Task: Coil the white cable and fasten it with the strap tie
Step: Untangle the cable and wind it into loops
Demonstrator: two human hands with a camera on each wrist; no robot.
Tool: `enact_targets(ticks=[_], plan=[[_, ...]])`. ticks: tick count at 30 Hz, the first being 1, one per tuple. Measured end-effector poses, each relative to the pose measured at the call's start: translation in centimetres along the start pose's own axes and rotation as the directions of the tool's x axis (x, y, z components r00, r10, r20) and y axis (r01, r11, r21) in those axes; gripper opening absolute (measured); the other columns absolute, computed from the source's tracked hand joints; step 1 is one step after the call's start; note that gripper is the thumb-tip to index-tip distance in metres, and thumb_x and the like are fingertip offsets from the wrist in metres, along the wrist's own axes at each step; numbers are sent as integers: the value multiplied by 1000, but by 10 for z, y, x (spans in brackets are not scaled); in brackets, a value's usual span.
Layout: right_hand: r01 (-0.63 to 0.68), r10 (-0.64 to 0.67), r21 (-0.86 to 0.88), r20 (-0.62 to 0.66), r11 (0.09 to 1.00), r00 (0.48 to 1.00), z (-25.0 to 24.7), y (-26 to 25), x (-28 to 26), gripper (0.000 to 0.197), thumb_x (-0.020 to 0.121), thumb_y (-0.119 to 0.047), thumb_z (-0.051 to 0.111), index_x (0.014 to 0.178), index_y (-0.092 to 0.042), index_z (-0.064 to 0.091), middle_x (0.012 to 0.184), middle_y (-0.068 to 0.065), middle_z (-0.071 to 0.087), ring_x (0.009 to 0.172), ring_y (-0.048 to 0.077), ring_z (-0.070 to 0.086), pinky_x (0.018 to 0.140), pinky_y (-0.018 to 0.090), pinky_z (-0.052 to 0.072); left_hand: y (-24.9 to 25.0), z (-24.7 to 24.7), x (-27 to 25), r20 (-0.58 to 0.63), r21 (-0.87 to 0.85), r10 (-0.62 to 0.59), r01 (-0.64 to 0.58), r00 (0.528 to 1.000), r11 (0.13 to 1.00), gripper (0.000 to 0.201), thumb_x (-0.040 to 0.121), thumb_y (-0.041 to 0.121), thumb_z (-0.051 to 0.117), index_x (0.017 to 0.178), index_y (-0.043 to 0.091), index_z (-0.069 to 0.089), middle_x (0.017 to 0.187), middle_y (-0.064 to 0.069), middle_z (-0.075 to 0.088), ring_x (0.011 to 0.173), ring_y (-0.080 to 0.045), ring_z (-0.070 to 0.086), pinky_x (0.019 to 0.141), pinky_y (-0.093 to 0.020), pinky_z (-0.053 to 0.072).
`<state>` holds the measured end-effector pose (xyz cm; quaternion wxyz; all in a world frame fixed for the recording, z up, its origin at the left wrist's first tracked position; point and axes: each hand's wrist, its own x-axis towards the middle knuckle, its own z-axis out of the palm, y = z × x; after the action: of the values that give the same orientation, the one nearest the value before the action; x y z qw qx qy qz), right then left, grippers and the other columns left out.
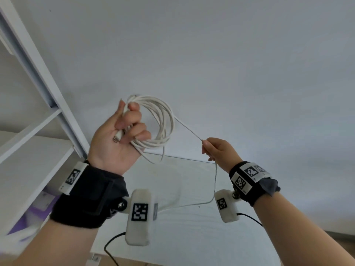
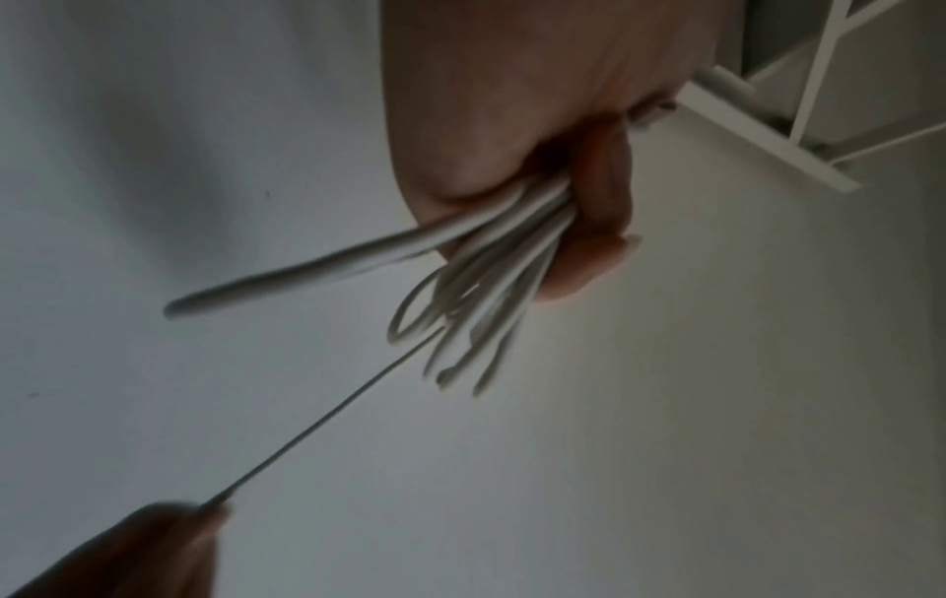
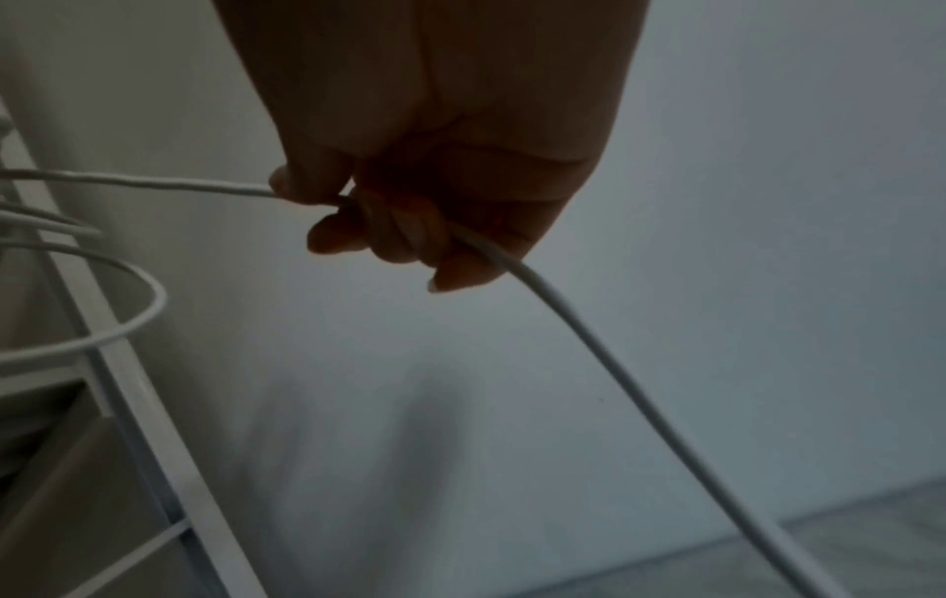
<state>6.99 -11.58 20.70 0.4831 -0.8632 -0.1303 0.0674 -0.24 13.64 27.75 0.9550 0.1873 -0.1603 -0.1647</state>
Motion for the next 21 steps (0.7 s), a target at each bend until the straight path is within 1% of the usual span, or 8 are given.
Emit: enact_targets(ticks=[3, 5, 8, 10, 12, 15, 18, 21], plan=[[-60, 60, -11, 21, 998, 998, 0, 17, -6, 31, 92, -24, 46, 63, -17, 55, 56, -6, 42, 48, -1, 43, 68, 29, 49, 16, -5, 2, 32, -60, 49, -47, 998, 997, 29, 102, 31, 33, 95, 8, 50, 57, -3, 56, 47, -11, 31, 56, -26, 41], [-77, 77, -32, 17, 997, 997, 0, 23, -10, 27, 92, -21, 46, 68, -18, 57, 57, -8, 42, 53, 2, 43, 69, 29, 49, 26, -4, 3, -12, -6, 116, -116, 993, 993, 30, 101, 32, 34, 93, 9, 51, 54, -1, 54, 42, -12, 34, 54, -25, 43], [-67, 65, -86, -29, 994, 997, -2, 27, -13, 19, 92, -24, 46, 78, -19, 59, 61, -4, 43, 59, 12, 42, 64, 28, 47, 31, 3, 6, -161, 227, 264, -225, 951, 948, 34, 101, 37, 31, 85, 16, 52, 48, 6, 47, 36, -7, 36, 50, -17, 43], [-40, 33, -146, -52, 989, 998, -1, 24, -12, 18, 92, -26, 47, 82, -19, 60, 55, -6, 38, 53, 13, 37, 55, 26, 39, 27, 7, 11, -242, 418, 371, -249, 896, 874, 34, 100, 39, 30, 81, 20, 51, 46, 9, 42, 37, -5, 34, 52, -16, 44], [-8, -3, -213, -49, 977, 999, 1, 19, -12, 18, 92, -26, 48, 80, -21, 61, 49, -8, 33, 45, 11, 30, 49, 23, 31, 20, 6, 16, -268, 554, 440, -237, 857, 798, 33, 99, 37, 30, 80, 21, 50, 47, 10, 41, 41, -4, 39, 57, -18, 48], [36, -35, -332, 9, 943, 999, 5, 8, -15, 18, 91, -26, 48, 80, -25, 62, 46, -6, 34, 42, 10, 30, 49, 26, 32, 11, 2, 19, -272, 681, 501, -203, 822, 704, 30, 99, 31, 34, 78, 17, 51, 51, 10, 47, 53, -10, 52, 65, -26, 54], [96, -69, -451, 77, 887, 995, 8, -8, -19, 20, 92, -27, 46, 85, -26, 64, 50, -8, 42, 47, 8, 38, 55, 29, 37, 2, -1, 19, -278, 770, 542, -153, 793, 619, 28, 100, 24, 36, 78, 13, 50, 55, 8, 53, 59, -13, 59, 68, -29, 55], [179, -111, -542, 157, 821, 981, 12, -27, -25, 21, 93, -31, 45, 90, -26, 65, 61, -12, 48, 60, 9, 46, 59, 28, 41, -7, -2, 18, -280, 831, 561, -95, 779, 548, 25, 100, 19, 37, 81, 13, 52, 59, 5, 66, 66, -17, 68, 74, -31, 58]])
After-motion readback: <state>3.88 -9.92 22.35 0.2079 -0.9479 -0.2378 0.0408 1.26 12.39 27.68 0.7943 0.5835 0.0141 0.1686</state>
